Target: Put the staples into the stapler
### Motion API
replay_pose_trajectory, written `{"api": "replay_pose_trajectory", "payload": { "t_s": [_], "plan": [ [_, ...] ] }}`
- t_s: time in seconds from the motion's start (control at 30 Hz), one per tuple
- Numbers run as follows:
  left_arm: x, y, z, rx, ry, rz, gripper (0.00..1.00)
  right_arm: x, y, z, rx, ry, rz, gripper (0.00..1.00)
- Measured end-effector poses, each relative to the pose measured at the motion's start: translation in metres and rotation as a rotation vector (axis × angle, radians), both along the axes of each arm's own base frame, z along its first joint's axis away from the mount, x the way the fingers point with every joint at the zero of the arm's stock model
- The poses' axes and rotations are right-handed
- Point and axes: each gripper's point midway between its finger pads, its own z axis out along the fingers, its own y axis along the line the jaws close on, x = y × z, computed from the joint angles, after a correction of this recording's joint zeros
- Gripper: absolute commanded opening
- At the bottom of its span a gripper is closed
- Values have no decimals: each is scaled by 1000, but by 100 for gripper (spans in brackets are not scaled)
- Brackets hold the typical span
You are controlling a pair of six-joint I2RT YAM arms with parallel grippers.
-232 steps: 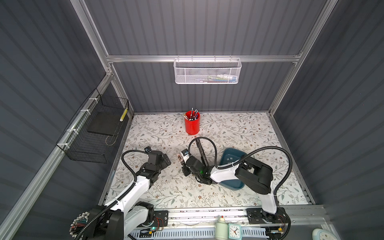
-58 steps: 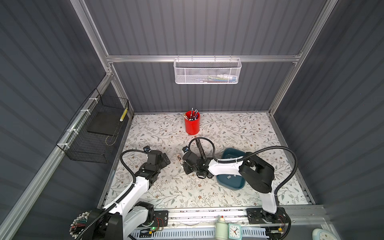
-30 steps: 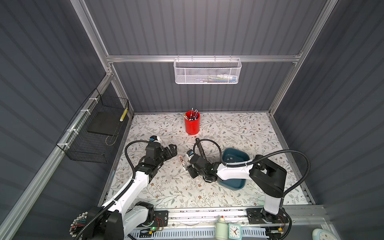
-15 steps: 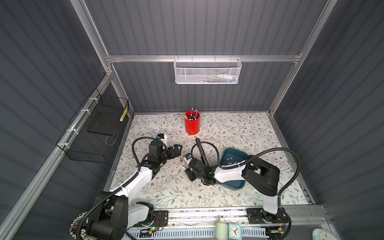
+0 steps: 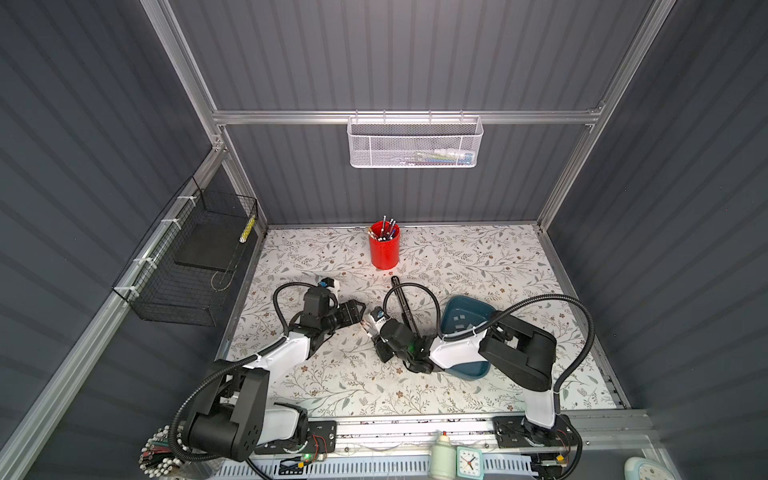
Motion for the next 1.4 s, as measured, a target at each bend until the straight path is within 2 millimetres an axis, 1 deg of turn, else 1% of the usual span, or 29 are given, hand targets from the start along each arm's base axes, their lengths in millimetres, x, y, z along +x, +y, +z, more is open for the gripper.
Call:
{"api": "replay_pose_trajectory", "payload": {
  "t_s": [0.1,0.23,0.5,0.63,0.73,0.93,1.03,1.13,1.27,1.4],
  "plan": [
    [-9,-3,-14,-14,36,-21,63,0,-1,0,7,-5,-1,24],
    [-17,-6,-18,-38,37,-46,58,-1,-1,0,16,-8,-1,22],
    [-22,-19,-9,-95,-37,-117,55,-2,0,0,34,-6,4,20],
    [-23,-33,2,-121,-96,-173,55,-2,0,0,33,-3,4,19],
    [-32,-43,4,-123,-125,-220,56,-3,0,0,36,0,3,19],
    [-52,-45,2,-108,-162,-256,56,-3,0,0,41,4,-1,20],
    [-53,-48,3,-107,-179,-267,55,-5,-4,0,47,5,-5,24],
    [-53,-51,3,-107,-188,-276,53,-11,-15,1,39,9,-5,24],
    [-50,-50,0,-97,-190,-267,49,-16,-27,12,49,4,-8,24],
    [-45,-46,-1,-74,-186,-237,46,-18,-30,35,93,-19,-7,24]
  ]
}}
